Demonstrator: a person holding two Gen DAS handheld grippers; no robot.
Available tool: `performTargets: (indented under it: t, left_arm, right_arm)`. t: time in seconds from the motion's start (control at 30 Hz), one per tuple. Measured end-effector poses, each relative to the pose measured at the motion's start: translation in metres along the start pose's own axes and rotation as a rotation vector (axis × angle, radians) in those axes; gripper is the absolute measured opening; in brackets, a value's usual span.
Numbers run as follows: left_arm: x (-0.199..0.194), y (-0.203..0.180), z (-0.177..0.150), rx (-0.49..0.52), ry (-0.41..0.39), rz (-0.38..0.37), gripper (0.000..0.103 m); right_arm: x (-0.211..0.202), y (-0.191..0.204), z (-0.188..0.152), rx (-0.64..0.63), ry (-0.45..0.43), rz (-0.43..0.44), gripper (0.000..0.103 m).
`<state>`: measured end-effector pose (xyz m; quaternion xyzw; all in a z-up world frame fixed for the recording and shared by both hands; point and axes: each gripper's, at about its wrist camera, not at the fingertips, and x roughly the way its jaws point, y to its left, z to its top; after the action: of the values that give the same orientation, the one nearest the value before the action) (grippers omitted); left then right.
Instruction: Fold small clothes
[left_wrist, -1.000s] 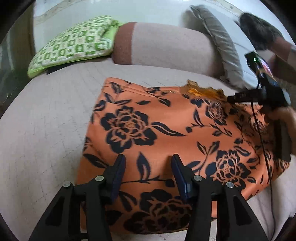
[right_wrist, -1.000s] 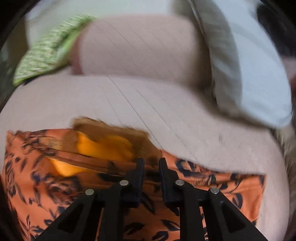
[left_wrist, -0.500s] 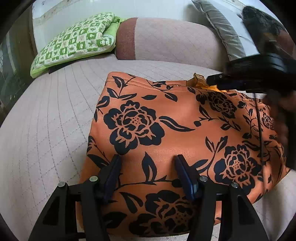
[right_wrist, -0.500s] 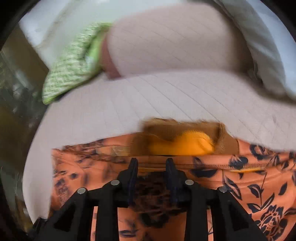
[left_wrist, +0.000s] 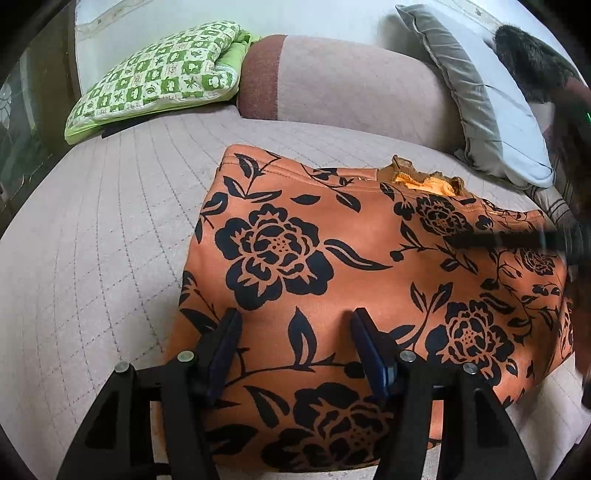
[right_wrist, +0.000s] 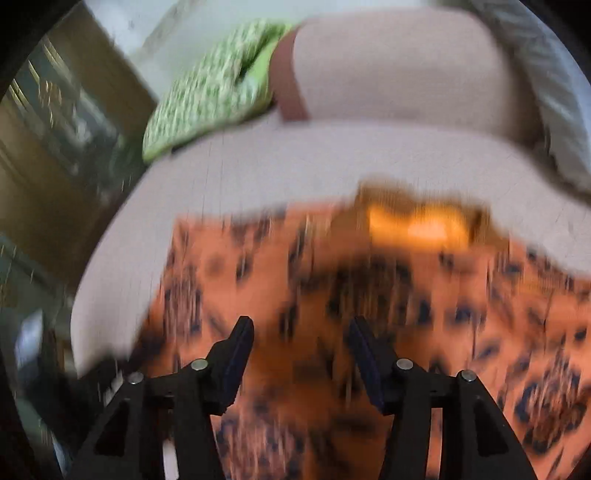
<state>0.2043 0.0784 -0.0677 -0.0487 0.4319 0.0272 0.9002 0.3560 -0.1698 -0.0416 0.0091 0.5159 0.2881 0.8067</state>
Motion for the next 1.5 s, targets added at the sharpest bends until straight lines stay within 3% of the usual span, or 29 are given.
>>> performTargets:
  t: [0.07,0.1,0.17,0.23,0.27,0.3,0.37,0.4,0.43,0.47,0.5,0.57,0.63,0.7,0.8,0.83,0.87,0.9,0.97,1.0,1.07,1.17,1.2,1.27,1.3,1.37,1.5]
  left_arm:
    - [0.003,0.001,0.001,-0.009,0.005,-0.002,0.063]
    - [0.003,0.001,0.0,-0.008,0.005,0.001,0.063]
    - [0.002,0.001,0.001,0.0,-0.003,0.008,0.063]
    - [-0.009,0.0,0.001,0.001,-0.046,0.012,0.063]
    - [-0.017,0.0,0.001,0.001,-0.079,0.006,0.063]
    - [-0.026,-0.001,0.0,0.008,-0.116,-0.003,0.063]
    - [-0.036,-0.008,-0.006,0.055,-0.155,0.011,0.071]
    - [-0.032,-0.012,-0.011,0.098,-0.14,0.057,0.072]
    - [-0.02,-0.013,-0.017,0.131,-0.087,0.114,0.072]
    - [-0.011,-0.009,-0.022,0.125,-0.036,0.136,0.072]
    - [-0.006,-0.001,-0.026,0.086,0.0,0.122,0.072]
    - [-0.02,0.004,-0.025,0.048,-0.046,0.094,0.072]
    - [-0.04,-0.002,-0.024,0.059,-0.134,0.096,0.072]
    - [-0.047,-0.01,-0.024,0.082,-0.164,0.094,0.073]
    - [-0.033,-0.019,-0.03,0.098,-0.098,0.088,0.073]
    - [-0.025,-0.019,-0.032,0.101,-0.064,0.105,0.073]
    - [-0.017,-0.017,-0.033,0.097,-0.021,0.117,0.073]
    - [-0.012,-0.012,-0.034,0.079,0.008,0.107,0.073]
    - [-0.013,-0.005,-0.031,0.041,0.009,0.087,0.073]
    - [-0.016,-0.004,-0.029,0.027,0.006,0.083,0.073]
    - [-0.025,-0.003,-0.024,0.001,-0.029,0.08,0.073]
    - [-0.04,-0.013,-0.017,0.011,-0.09,0.051,0.073]
    - [-0.04,-0.014,-0.016,0.02,-0.101,0.047,0.074]
    - [-0.039,-0.015,-0.014,0.016,-0.093,0.054,0.074]
    - [-0.037,-0.01,-0.011,-0.008,-0.082,0.052,0.074]
    - [-0.037,0.003,-0.007,-0.075,-0.07,0.034,0.074]
    - [-0.053,0.048,-0.004,-0.292,-0.092,-0.025,0.075]
  right_arm:
    - [-0.006,-0.024,-0.016,0.062,-0.036,-0.199,0.058]
    - [-0.019,-0.04,-0.025,0.134,-0.079,-0.249,0.057]
    - [-0.054,-0.054,-0.043,0.219,-0.167,-0.205,0.058]
    - [-0.081,-0.048,-0.072,0.204,-0.224,-0.197,0.058]
    - [-0.089,-0.047,-0.086,0.19,-0.234,-0.18,0.063]
    - [-0.09,-0.046,-0.096,0.187,-0.225,-0.183,0.071]
    - [-0.079,-0.086,-0.107,0.276,-0.086,-0.337,0.073]
    - [-0.081,-0.108,-0.117,0.363,-0.068,-0.355,0.059]
    - [-0.093,-0.114,-0.121,0.407,-0.119,-0.329,0.048]
    - [-0.107,-0.112,-0.125,0.435,-0.158,-0.321,0.047]
    - [-0.116,-0.107,-0.126,0.435,-0.176,-0.336,0.056]
    - [-0.127,-0.092,-0.125,0.395,-0.21,-0.306,0.065]
    - [-0.127,-0.072,-0.116,0.322,-0.224,-0.215,0.066]
    - [-0.119,-0.052,-0.104,0.272,-0.222,-0.128,0.067]
    - [-0.072,-0.031,-0.076,0.279,-0.156,0.067,0.068]
    - [-0.054,-0.03,-0.072,0.302,-0.105,0.08,0.069]
    - [-0.04,-0.034,-0.074,0.322,-0.061,0.013,0.068]
    - [-0.034,-0.044,-0.083,0.35,-0.043,-0.044,0.059]
    - [-0.045,-0.065,-0.101,0.45,-0.097,-0.022,0.034]
    - [-0.054,-0.067,-0.107,0.462,-0.105,-0.049,0.035]
    - [-0.071,-0.069,-0.119,0.436,-0.11,-0.134,0.038]
    - [-0.097,-0.093,-0.149,0.534,-0.135,-0.121,0.04]
    - [-0.106,-0.104,-0.158,0.584,-0.149,-0.146,0.052]
    - [-0.137,-0.122,-0.184,0.678,-0.237,-0.102,0.056]
    - [-0.146,-0.129,-0.195,0.724,-0.259,-0.103,0.065]
    - [-0.151,-0.141,-0.208,0.787,-0.277,-0.071,0.072]
    - [-0.14,-0.159,-0.216,0.921,-0.3,0.081,0.072]
